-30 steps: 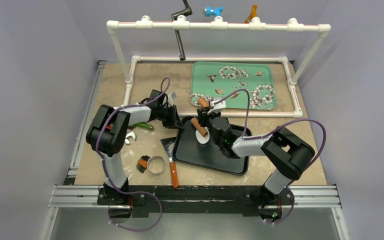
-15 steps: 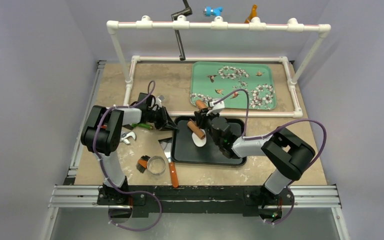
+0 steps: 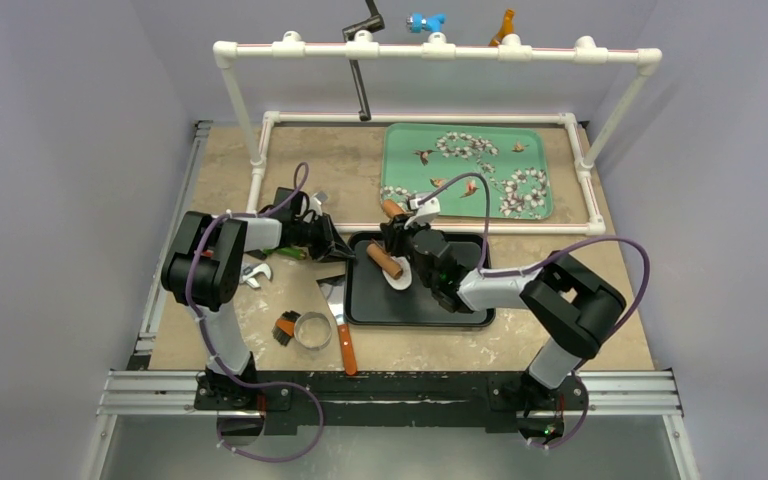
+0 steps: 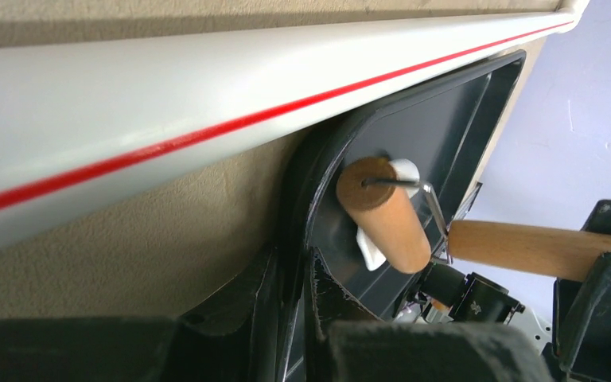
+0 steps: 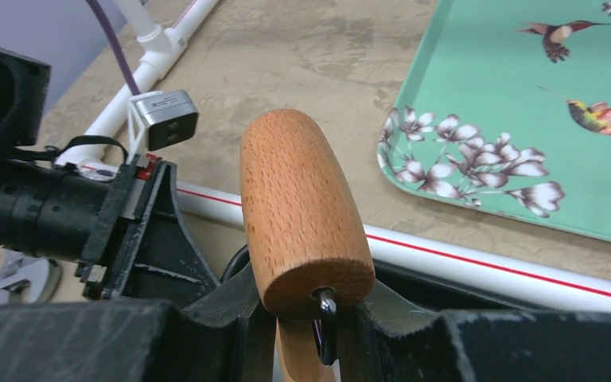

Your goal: Roll out the dumpling wrappers from the dough

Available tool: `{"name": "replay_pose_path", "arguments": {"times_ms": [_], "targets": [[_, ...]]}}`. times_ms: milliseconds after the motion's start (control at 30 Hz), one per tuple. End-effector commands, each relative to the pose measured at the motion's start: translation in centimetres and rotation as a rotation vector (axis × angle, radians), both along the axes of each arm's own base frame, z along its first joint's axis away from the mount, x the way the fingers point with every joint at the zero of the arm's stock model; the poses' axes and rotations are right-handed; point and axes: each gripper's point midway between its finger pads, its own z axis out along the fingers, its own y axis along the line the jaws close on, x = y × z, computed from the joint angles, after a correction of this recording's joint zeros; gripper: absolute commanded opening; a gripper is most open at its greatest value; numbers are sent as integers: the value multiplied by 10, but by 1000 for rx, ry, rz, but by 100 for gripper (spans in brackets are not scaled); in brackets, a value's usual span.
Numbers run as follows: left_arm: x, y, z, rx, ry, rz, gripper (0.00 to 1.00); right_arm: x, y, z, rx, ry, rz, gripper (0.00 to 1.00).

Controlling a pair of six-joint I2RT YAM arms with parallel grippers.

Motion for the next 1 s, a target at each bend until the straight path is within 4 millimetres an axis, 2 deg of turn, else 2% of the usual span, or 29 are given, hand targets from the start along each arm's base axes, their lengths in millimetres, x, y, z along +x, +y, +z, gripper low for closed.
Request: {"name": "replay_pose_path", "arguments": {"times_ms": [0,67,267,333,400,433,500,533,567,733,967], "targets": [[4,25,-38,126,66,116,0,-9,17,56,203,-62,110,0],[4,25,-39,126,71,113,0,-15,19,70,240,-76,162,0],[4,25,-41,127,80,106,0,-30,32,86,217,-106,286,0],[4,25,-40,128,80,103,0,-23,13,83,181,-106,190,0],[3,25,-41,129,81,102,0,-14,-20,73,86,-127,46,0],[4,25,-41,128,81,101,0,-12,-27,71,58,-151,16,0],[4,24,-41,128,84,101,0,-12,-29,70,18,-214,26,0],[3,24,-42,129,86,101,0,-12,-23,71,3,-248,60,0],[3,25,-43,130,89,100,0,-13,-14,71,10,-257,101,0],[3,25,-43,133,93,94,0,-11,-6,54,-8,-250,143,0],[2,24,-44,127,103,92,0,-14,-31,31,-105,-333,83,0]]}}
